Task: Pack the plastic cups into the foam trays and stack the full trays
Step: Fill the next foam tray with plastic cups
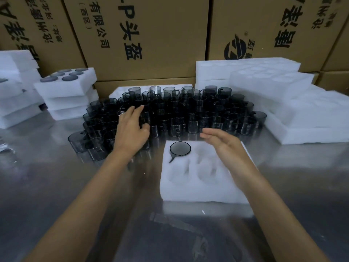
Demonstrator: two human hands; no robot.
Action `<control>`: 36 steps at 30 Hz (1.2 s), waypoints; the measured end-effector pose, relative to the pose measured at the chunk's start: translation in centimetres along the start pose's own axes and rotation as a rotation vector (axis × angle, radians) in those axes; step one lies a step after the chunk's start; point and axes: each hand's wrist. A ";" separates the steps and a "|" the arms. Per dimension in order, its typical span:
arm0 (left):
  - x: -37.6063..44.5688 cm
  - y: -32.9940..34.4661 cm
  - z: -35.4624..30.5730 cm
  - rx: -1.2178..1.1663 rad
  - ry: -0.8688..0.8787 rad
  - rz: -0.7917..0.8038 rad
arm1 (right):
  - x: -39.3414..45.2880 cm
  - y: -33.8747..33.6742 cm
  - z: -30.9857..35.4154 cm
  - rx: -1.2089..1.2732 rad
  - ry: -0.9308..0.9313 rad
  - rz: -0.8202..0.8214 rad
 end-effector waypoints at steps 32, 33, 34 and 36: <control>-5.8 3.6 -10.0 -0.509 0.301 0.151 | 0.5 -2.5 0.7 0.266 -0.106 0.036; -5.8 3.6 -9.9 -0.536 0.284 0.160 | 0.4 -2.6 0.8 0.181 -0.121 0.053; -5.8 3.6 -9.8 -0.577 0.273 0.169 | 0.3 -2.7 0.9 0.101 -0.129 0.069; -5.6 3.5 -9.6 -0.657 0.250 0.194 | 0.5 -2.8 0.8 -0.053 -0.141 0.089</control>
Point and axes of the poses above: each hand's wrist, its own x-axis towards the middle knuckle, its own y-axis out of the palm, z = x × y, and after that the axes turned 2 degrees about y, right-handed
